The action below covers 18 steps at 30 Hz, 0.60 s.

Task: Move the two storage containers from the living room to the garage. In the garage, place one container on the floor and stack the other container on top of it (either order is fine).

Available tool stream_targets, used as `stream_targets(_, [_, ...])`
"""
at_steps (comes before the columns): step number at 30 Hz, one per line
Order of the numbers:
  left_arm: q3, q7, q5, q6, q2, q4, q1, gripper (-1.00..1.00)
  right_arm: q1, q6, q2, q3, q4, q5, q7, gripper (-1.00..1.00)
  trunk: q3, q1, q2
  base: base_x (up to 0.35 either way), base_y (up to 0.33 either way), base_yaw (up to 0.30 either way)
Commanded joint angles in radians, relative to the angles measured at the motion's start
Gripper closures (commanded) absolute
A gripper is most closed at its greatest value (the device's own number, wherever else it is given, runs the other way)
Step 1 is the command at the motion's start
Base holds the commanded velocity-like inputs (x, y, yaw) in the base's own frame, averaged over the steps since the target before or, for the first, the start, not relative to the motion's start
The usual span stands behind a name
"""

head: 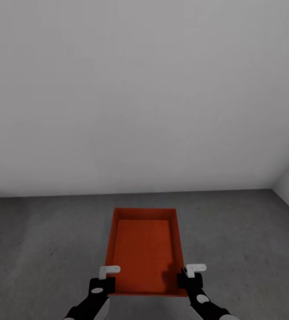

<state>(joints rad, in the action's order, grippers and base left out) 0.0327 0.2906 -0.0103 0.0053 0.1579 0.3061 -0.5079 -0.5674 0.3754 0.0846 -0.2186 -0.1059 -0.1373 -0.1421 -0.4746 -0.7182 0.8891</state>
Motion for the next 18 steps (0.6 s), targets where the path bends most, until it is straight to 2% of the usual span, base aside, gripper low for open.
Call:
stream_targets(1, [0.026, 0.008, 0.018, 0.002, -0.011, -0.012, 0.000, 1.00, -0.002, 0.080, -0.006, 0.011, -0.003, 0.011, 0.001, 1.00, -0.006, -0.004, 0.008, 0.000, 0.000, 0.000])
stream_targets(18, [0.026, 0.008, 0.018, 0.002, -0.011, -0.009, 0.000, 1.00, -0.002, 0.081, -0.007, 0.011, -0.003, 0.012, 0.001, 1.00, -0.086, -0.069, 0.127, 0.000, 0.000, 0.000])
